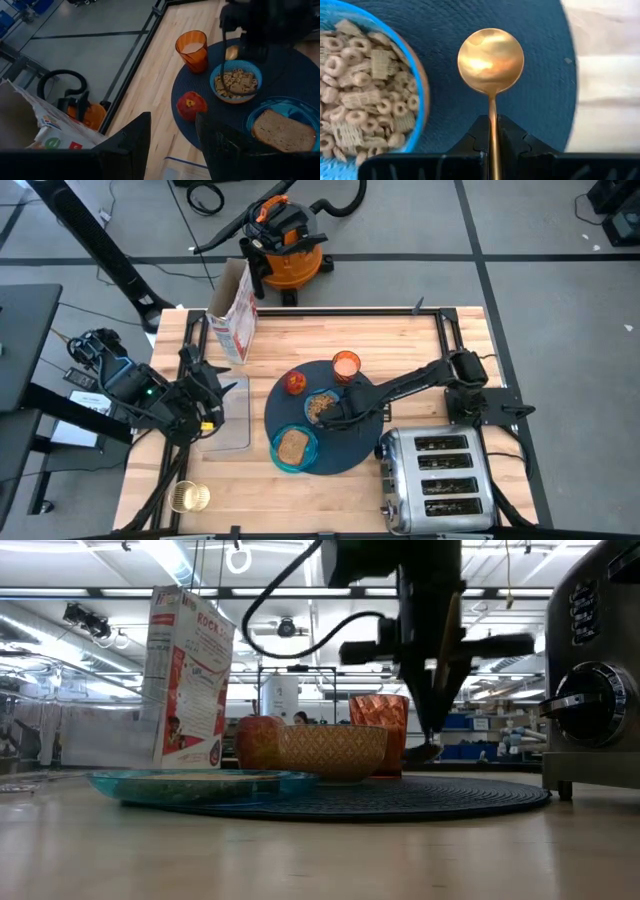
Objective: Arrange a breakfast setting
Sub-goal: Put the gold spoon on the blue tablemat right beside the blue bowl
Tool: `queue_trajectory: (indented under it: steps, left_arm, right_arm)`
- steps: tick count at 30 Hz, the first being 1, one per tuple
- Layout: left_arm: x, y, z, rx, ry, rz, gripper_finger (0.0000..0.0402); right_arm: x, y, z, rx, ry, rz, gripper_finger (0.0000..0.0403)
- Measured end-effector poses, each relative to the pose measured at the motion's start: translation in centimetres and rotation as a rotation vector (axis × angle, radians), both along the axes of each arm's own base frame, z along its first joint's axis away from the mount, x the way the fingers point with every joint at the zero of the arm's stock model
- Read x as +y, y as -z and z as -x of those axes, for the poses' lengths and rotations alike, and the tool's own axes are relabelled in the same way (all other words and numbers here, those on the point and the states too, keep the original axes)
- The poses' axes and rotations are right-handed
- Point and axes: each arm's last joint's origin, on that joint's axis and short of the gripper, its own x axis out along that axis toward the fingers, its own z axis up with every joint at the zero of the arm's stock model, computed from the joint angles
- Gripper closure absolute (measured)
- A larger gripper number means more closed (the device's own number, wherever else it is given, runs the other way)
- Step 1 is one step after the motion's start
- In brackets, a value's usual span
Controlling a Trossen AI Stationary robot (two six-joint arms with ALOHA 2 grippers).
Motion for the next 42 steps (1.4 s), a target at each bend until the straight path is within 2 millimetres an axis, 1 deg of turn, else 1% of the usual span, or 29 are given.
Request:
queue_trajectory:
  steps: [3, 6, 16, 22, 26, 31, 35, 38, 42]
  left_arm:
    - [0.0, 0.0, 0.0, -0.011, -0.01, 0.014, 0.0237]
    - [0.0, 0.0, 0.0, -0.021, -0.022, 0.033, 0.0237]
    - [-0.1, 0.0, -0.1, -0.042, -0.038, 0.073, 0.0237]
    - [-0.1, 0.0, -0.1, -0.043, -0.038, 0.074, 0.0237]
    - [-0.1, 0.0, -0.1, -0.043, -0.038, 0.074, 0.0237]
    - [-0.1, 0.0, -0.1, -0.042, -0.038, 0.074, 0.0237]
    - [-0.1, 0.0, -0.1, -0.042, -0.038, 0.073, 0.0237]
    - [-0.1, 0.0, -0.1, -0.042, -0.037, 0.073, 0.0237]
    - [-0.1, 0.0, -0.1, -0.042, -0.037, 0.073, 0.0237]
  right_arm:
    - [-0.8, 0.9, -0.4, 0.003, -0.019, -0.033, 0.0383]
    - [-1.1, 1.7, -0.6, -0.023, -0.005, -0.078, 0.0383]
    - [-1.2, 2.7, 0.3, 0.035, 0.015, -0.088, 0.0383]
    - [-1.3, 2.7, 0.6, 0.064, -0.005, -0.076, 0.0383]
    - [-1.8, 2.9, 0.4, 0.069, -0.033, -0.072, 0.0383]
    - [-2.2, 3.2, 0.2, 0.059, -0.046, -0.115, 0.0383]
    - [-2.3, 3.6, 0.5, 0.081, -0.061, -0.17, 0.0381]
    - [-2.4, 4.2, 0.8, 0.097, -0.05, -0.221, 0.0371]
    - [-2.6, 4.7, 1.0, 0.105, -0.045, -0.24, 0.0371]
